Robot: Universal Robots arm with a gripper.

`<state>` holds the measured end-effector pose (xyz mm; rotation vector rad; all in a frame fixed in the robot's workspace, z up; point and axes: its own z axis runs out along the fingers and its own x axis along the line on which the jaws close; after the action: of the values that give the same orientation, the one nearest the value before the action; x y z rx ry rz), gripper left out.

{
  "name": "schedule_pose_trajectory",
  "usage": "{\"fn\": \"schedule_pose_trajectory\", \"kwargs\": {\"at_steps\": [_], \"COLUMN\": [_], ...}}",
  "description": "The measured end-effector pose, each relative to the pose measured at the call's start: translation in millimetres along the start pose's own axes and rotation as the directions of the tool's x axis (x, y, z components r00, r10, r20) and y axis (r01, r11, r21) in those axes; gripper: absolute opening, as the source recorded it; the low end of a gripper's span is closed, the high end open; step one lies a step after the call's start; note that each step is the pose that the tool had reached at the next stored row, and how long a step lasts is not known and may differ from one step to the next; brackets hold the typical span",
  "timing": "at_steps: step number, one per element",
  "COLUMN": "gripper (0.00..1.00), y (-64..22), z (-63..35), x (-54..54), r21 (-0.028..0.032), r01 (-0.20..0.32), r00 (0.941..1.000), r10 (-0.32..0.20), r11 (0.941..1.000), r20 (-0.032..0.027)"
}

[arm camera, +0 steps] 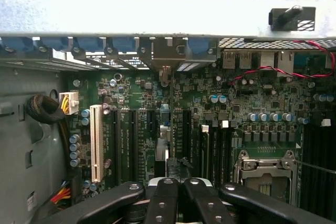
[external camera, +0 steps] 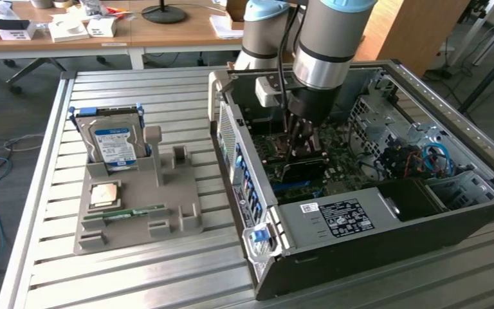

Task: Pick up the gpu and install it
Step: 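Press down on the gpu until it lock into place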

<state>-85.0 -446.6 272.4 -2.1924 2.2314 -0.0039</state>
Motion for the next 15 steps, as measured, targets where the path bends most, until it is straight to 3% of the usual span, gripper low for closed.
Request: {"fn": "schedule_pose_trajectory", "kwargs": {"at_steps": [15], "gripper": [0.11], "y": [0.1], "z": [3.6], "x": [0.1], "r21": [-0.0002], "r01": [0.000], "r00": [1.0000], "r10": [0.000], "r11": [1.0000], "r20": [-0.0005]}}
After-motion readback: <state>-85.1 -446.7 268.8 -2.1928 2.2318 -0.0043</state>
